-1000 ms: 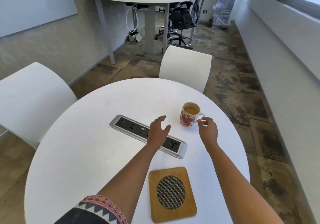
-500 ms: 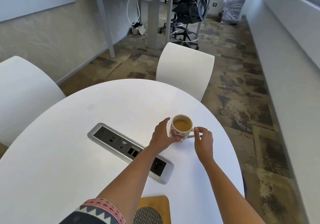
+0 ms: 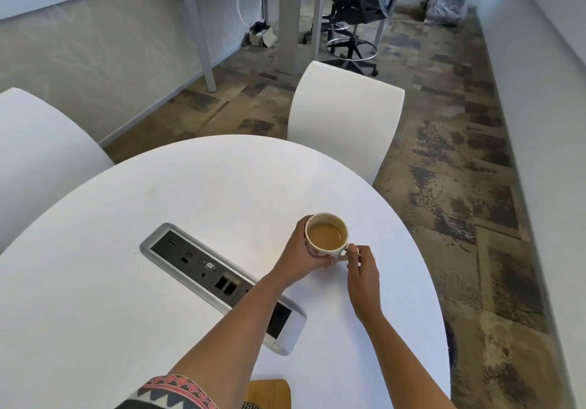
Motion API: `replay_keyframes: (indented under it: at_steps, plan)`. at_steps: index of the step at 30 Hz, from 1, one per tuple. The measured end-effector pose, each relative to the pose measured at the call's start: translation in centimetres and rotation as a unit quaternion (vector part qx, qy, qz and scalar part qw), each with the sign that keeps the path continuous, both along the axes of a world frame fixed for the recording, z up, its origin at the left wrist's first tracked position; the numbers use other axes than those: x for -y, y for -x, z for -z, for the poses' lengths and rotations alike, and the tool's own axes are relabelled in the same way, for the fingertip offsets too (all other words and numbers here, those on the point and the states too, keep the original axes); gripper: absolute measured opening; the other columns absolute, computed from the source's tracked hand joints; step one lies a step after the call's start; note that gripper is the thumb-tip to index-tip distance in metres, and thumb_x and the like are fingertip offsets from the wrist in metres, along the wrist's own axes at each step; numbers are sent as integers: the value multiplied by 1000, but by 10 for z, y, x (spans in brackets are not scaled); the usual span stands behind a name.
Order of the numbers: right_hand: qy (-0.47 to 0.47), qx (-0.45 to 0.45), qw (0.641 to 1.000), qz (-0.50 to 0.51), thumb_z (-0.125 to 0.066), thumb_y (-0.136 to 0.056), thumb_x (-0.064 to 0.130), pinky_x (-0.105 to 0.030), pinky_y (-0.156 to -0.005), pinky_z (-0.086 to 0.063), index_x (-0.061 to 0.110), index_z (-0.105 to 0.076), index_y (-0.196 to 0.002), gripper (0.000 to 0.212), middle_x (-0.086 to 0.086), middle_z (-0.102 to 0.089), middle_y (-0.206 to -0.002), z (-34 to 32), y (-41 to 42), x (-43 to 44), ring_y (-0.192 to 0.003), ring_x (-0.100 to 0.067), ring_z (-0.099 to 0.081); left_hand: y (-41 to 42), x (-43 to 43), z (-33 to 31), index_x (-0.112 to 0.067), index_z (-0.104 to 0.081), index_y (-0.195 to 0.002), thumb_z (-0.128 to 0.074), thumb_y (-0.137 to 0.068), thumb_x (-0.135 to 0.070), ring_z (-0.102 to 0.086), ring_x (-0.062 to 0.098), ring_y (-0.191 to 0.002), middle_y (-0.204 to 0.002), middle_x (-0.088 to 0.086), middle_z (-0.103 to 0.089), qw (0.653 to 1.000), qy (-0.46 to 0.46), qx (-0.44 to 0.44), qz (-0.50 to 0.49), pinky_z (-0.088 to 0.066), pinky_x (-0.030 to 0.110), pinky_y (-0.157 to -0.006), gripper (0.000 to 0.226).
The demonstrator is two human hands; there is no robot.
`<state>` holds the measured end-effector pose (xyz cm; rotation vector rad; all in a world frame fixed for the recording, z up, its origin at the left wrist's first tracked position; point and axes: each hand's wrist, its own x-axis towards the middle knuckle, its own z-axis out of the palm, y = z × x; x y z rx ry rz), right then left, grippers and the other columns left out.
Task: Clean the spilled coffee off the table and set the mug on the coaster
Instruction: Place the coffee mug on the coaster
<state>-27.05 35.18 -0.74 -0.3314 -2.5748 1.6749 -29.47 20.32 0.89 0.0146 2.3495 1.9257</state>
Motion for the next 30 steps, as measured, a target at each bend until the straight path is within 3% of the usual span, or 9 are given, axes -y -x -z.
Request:
replay_keyframes:
  at_steps: [4,10,17,25,30]
  plan:
    - [18,-2,1000,-8,-30,-91,58,-29,-75,-51,43,-49,-88,24,23,-61,-92,3,2,-1,-86,-6,-65,0,-1,-1,-53,-39,-115,-88,-53,-25,-47,-14,-108,-118,-31,-50,1000,19,7,-15,-42,3,-78,83]
    - [41,-5,999,-26,-33,-92,56,-27,-78,-55,44,-50,-90,21,25,-60,-96,1,3,-3,-87,1,-65,-4,-2,-9,-62,-38,-108,-86,-48,-38,-47,-19,-103,-108,-40,-51,998,52,11,-27,-40,0,-73,81]
    - [35,3,997,-61,-36,-95,49,-31,-83,-56,31,-52,-103,25,16,-60,-101,-4,-3,-6,-91,-7,-65,-18,-1,-13,-57,-38,-110,-84,-46,-39,-48,-19,-102,-110,-32,-52,997,64,14,-44,-42,0,-72,81]
    - [63,-20,995,-69,-39,-97,43,-28,-81,-55,41,-52,-91,15,19,-62,-96,-28,-39,5,-88,-2,-66,-53,14,-34,-46,-36,-118,-84,-51,-31,-49,-16,-102,-110,-29,-53,997,71,7,-41,-43,4,-73,83]
    - [85,-41,993,-64,-40,-97,40,-26,-81,-56,38,-55,-91,16,14,-64,-96,-42,-74,21,-92,-6,-66,-87,28,-49,-41,-38,-121,-85,-51,-27,-51,-9,-101,-109,-26,-53,997,69,-6,-44,-41,9,-75,85]
